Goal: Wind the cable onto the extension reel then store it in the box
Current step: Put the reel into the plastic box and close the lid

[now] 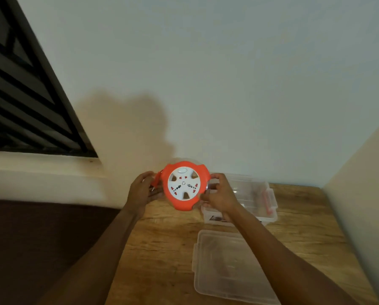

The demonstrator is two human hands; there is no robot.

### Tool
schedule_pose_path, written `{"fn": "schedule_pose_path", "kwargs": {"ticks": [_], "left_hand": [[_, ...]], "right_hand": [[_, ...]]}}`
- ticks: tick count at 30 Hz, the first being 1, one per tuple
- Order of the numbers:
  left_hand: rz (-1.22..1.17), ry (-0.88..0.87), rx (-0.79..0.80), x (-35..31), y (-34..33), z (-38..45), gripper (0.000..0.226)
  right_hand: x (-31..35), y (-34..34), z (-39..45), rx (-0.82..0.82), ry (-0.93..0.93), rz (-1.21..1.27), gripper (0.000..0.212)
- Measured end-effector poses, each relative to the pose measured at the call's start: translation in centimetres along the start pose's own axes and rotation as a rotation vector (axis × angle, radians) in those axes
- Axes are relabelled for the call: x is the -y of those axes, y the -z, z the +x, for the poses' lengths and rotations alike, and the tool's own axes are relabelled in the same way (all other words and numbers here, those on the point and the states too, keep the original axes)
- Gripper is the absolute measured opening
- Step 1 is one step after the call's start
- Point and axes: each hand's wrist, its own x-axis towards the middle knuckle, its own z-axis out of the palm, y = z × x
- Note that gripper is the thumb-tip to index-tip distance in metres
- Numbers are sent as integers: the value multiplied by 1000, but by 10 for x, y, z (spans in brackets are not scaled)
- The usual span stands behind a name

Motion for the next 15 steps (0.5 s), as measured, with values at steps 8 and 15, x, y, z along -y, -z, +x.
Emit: {"fn": "schedule_pose_path", "kwargs": {"ticks": [8,15], "left_hand": [[68,-24,248,-15,-115,-10,21],[209,52,245,26,-186,-21,22]], "right_hand": [[-3,110,2,-92,-32,18,81],[-24,147,6,-125,-114,-395,79]]}}
